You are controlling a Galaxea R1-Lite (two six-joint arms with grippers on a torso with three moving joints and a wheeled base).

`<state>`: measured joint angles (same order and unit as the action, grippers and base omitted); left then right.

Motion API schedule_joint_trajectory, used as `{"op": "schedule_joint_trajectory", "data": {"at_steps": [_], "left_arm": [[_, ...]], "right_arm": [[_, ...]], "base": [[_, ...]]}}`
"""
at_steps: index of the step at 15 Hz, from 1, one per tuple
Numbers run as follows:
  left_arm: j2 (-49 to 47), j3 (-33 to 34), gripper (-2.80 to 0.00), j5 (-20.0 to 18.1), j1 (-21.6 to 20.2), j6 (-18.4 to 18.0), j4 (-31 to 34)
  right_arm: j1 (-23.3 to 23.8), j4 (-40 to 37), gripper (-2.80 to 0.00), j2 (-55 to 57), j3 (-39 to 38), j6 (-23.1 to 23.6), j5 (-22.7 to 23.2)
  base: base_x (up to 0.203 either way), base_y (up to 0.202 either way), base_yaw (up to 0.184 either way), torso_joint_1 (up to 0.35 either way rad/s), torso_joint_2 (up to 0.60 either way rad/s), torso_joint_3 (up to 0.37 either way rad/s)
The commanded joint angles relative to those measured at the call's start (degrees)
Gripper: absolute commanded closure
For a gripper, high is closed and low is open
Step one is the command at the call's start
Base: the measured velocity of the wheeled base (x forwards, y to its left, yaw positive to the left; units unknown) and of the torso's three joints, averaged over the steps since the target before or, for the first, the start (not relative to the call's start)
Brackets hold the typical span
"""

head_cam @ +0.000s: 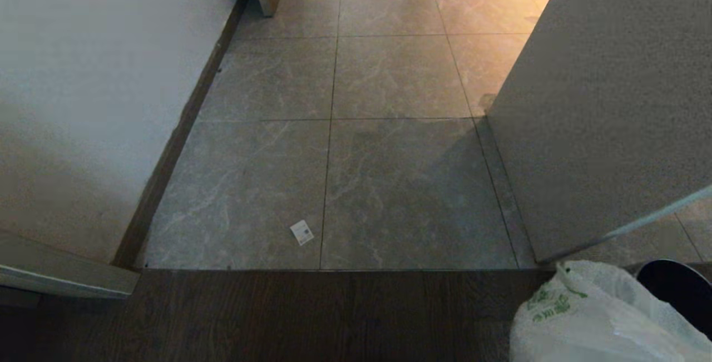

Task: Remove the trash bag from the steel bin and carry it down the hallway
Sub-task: Put the trash bag at the door

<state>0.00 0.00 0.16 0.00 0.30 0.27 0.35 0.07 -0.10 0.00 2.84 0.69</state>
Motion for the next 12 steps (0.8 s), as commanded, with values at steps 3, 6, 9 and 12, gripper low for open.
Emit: {"op": "schedule_joint_trajectory", "data": {"at_steps": [3,6,9,12], "left_arm": [[0.0,0.0,0.0,0.1,0.0,0.05,0.0],[0.0,0.02,0.0,0.11,0.0,0.2,0.0],[0.0,0.0,0.0,0.11,0.0,0.13,0.0],[0.0,0.03,0.0,0.06,0.0,0.22,0.0]], "right_arm": [[0.0,0.01,0.0,0.1,0.0,0.06,0.02],[0.0,0.01,0.0,0.1,0.0,0.06,0.02],[0.0,0.01,0.0,0.1,0.0,0.06,0.02],[0.0,0.01,0.0,0.1,0.0,0.06,0.02]], "base": [[0.0,0.0,0.0,0.001,0.0,0.19],[0.0,0.0,0.0,0.005,0.0,0.205],[0.0,0.0,0.0,0.006,0.0,0.212],[0.0,0.0,0.0,0.003,0.0,0.212]]}}
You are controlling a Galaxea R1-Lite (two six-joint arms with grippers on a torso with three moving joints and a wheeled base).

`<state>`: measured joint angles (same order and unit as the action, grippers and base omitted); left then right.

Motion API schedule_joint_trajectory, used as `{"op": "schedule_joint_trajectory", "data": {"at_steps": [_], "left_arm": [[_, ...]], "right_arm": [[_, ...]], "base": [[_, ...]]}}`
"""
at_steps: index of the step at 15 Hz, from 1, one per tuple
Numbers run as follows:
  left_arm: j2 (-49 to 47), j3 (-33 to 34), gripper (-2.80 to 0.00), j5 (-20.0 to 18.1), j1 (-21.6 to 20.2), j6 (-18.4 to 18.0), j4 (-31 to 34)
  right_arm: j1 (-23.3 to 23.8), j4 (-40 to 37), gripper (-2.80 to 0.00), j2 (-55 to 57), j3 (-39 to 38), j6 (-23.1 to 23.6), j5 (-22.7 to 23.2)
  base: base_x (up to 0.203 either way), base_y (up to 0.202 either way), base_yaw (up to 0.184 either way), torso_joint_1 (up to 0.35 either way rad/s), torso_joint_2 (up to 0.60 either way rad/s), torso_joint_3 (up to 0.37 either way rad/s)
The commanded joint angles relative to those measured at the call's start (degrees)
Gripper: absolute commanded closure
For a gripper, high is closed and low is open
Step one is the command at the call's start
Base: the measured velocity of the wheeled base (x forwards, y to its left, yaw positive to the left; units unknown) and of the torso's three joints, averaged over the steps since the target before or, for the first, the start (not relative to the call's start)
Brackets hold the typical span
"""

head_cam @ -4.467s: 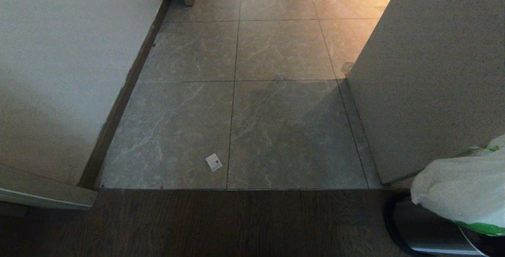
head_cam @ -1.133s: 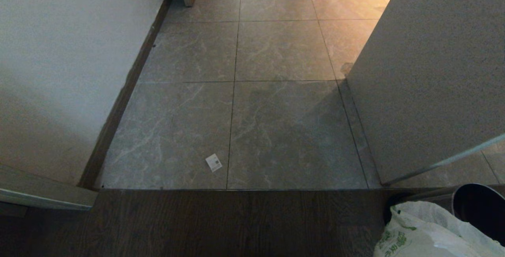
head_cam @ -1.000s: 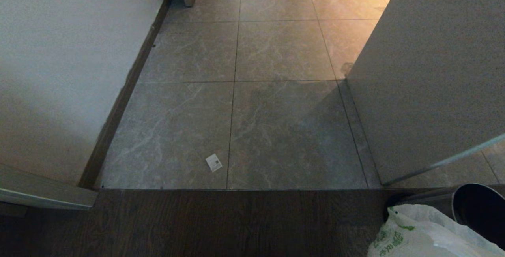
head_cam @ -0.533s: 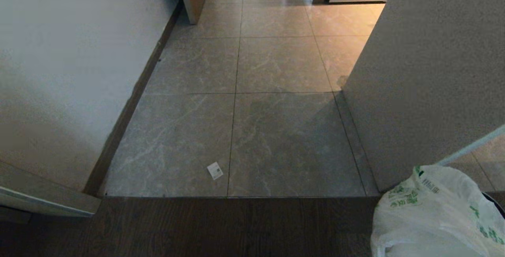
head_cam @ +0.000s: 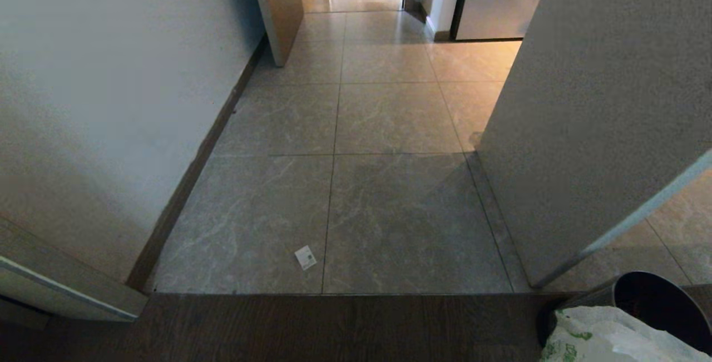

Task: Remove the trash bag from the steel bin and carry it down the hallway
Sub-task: Put the trash bag at the door

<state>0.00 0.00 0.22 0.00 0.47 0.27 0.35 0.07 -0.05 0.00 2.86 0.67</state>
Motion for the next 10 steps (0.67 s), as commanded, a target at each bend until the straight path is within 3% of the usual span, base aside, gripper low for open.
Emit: {"op": "schedule_joint_trajectory", "data": {"at_steps": [1,10], "left_arm": [[0.0,0.0,0.0,0.04,0.0,0.06,0.0],[0.0,0.0,0.0,-0.01,0.0,0.06,0.0]], "right_arm": [[0.0,0.01,0.0,0.05,0.0,0.04,0.03],[0.0,0.01,0.0,0.05,0.0,0.04,0.03]], "base": [[0.0,0.0,0.0,0.001,0.0,0.201],[0.0,0.0,0.0,0.003,0.0,0.194]]}}
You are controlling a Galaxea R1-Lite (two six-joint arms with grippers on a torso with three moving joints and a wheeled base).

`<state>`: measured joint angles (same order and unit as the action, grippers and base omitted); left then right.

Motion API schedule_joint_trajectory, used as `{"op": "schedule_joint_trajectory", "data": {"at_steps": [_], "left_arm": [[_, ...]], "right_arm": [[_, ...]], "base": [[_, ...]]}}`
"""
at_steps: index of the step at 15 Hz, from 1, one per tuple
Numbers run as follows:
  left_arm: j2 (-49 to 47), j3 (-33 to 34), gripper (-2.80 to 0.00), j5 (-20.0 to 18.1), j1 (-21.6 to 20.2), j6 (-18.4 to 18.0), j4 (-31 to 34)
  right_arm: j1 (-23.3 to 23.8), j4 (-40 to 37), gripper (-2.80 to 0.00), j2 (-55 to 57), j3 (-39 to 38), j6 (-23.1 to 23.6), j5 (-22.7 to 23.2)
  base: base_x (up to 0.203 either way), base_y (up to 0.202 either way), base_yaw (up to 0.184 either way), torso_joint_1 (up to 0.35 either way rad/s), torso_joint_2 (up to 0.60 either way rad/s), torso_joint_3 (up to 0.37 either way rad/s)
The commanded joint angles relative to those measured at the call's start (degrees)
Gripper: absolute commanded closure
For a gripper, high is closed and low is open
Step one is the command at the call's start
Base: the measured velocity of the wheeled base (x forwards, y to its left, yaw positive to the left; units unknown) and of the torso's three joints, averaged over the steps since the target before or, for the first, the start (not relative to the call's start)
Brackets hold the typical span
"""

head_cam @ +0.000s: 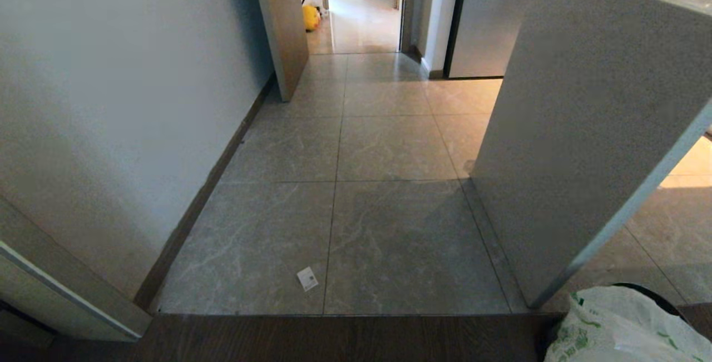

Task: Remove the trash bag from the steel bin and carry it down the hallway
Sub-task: Put the trash bag at the door

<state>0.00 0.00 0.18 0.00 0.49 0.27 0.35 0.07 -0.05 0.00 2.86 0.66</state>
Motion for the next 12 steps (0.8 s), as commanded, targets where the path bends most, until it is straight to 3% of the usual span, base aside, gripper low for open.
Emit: {"op": "schedule_joint_trajectory", "data": {"at_steps": [1,12], "left_arm": [[0.0,0.0,0.0,-0.01,0.0,-0.05,0.0],[0.0,0.0,0.0,-0.01,0.0,-0.58,0.0]], "right_arm": [[0.0,0.02,0.0,0.05,0.0,0.04,0.04],[0.0,0.02,0.0,0.05,0.0,0.04,0.04]], "base": [[0.0,0.0,0.0,-0.005,0.0,0.044],[0.0,0.0,0.0,0.001,0.0,0.006]]}}
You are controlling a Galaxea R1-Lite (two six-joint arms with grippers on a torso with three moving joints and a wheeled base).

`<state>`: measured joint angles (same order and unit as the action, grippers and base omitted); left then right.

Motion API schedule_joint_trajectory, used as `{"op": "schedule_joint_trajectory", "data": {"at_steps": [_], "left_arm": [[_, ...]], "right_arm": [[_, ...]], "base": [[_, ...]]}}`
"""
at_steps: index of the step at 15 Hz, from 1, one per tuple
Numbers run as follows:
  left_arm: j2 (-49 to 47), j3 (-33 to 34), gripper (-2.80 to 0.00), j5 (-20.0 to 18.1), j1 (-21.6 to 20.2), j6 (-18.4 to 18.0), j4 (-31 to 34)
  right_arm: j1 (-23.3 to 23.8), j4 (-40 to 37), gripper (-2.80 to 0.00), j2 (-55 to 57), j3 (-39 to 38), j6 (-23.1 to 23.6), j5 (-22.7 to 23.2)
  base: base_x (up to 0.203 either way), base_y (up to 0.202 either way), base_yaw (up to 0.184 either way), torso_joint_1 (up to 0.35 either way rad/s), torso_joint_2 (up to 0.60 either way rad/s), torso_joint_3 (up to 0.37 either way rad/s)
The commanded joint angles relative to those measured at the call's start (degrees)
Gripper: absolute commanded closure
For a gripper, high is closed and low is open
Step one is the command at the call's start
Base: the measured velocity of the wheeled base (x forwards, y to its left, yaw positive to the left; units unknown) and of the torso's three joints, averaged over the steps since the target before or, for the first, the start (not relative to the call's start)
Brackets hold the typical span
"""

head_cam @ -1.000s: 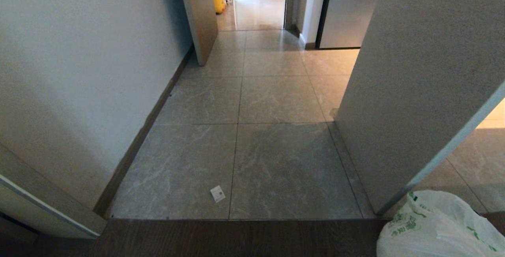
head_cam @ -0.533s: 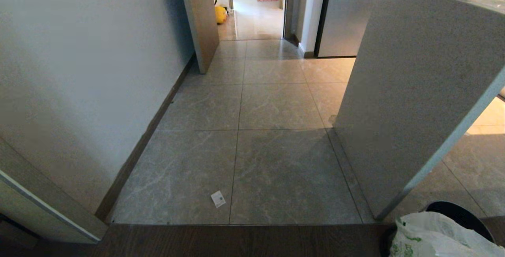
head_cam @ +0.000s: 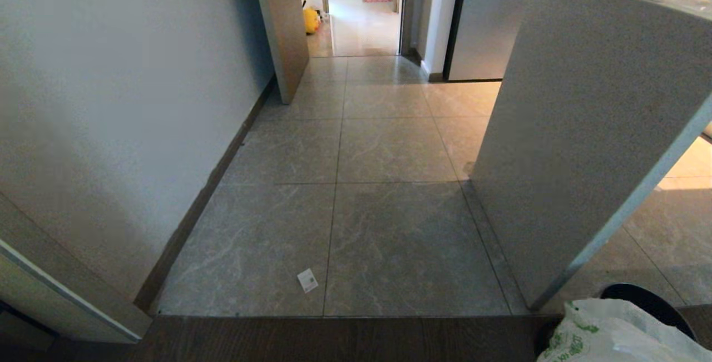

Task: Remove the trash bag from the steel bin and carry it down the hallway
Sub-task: Put the trash bag at the door

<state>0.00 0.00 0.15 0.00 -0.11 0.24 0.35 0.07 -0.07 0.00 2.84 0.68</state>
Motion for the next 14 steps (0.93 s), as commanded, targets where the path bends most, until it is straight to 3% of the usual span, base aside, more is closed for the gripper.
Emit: {"op": "schedule_joint_trajectory", "data": {"at_steps": [1,5,10,14], "left_arm": [[0.0,0.0,0.0,0.03,0.0,0.12,0.02],[0.0,0.0,0.0,0.11,0.0,0.11,0.11],[0.0,0.0,0.0,0.03,0.0,0.11,0.11],[0.0,0.0,0.0,0.03,0.0,0.11,0.11]], "right_arm": [[0.0,0.01,0.0,0.08,0.0,0.06,0.02],[0.0,0.01,0.0,0.08,0.0,0.06,0.02],[0.0,0.01,0.0,0.15,0.0,0.06,0.02],[0.0,0.01,0.0,0.11,0.0,0.06,0.02]], "base": [[0.0,0.0,0.0,0.0,0.0,0.0],[0.0,0.0,0.0,0.0,0.0,0.0],[0.001,-0.151,0.002,0.001,0.0,0.003],[0.0,-0.02,-0.002,0.002,0.0,0.002]]}}
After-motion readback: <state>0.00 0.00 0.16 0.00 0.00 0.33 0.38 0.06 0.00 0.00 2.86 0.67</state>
